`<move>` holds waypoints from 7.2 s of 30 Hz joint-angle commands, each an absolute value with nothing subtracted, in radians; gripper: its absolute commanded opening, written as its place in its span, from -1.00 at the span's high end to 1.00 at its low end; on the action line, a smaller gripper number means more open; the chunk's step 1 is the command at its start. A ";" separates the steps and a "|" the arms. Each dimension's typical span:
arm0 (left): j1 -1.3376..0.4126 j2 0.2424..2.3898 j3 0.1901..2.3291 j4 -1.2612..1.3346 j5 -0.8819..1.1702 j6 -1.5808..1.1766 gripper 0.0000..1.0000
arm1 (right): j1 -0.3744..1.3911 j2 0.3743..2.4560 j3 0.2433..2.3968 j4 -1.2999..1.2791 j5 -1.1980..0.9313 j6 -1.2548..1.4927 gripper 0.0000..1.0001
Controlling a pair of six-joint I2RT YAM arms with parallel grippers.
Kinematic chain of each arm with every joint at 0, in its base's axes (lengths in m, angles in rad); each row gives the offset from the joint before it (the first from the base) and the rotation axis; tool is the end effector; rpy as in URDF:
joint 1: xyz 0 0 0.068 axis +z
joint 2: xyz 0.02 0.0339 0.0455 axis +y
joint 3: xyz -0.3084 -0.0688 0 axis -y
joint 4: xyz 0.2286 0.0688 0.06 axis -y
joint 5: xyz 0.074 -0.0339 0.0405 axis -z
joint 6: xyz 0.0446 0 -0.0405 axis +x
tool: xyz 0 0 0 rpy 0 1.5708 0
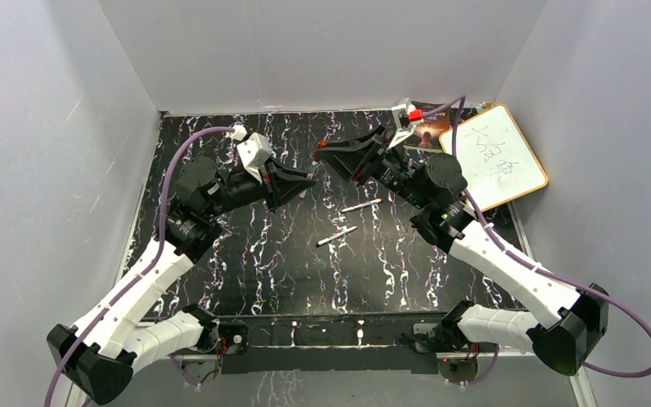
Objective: Insert the pens into the pen caps
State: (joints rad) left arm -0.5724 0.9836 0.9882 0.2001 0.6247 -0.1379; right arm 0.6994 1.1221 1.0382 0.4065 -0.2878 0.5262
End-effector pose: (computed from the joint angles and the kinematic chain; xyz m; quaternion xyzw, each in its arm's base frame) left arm 0.1417 -0.1223 0.4537 0.3622 0.5351 -0.4385 0.6246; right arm 0.1677 0.1576 0.4690 -0.1660 0.5661 0.5305 0.6088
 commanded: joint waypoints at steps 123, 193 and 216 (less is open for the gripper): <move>-0.577 0.860 1.030 0.040 0.494 -0.049 1.00 | 0.841 1.050 1.056 0.225 -0.035 0.386 -0.18; -0.672 1.541 0.972 0.117 0.380 0.070 -0.07 | 0.491 1.009 0.791 -0.102 0.127 0.628 -0.17; -0.784 1.716 0.926 0.138 0.288 0.118 0.07 | 0.407 1.000 0.709 -0.059 0.028 0.655 -0.13</move>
State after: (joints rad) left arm -0.7650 1.7023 0.9390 0.1272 0.3138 0.0971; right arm 0.4156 1.0096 0.7212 -0.1261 0.0444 0.6487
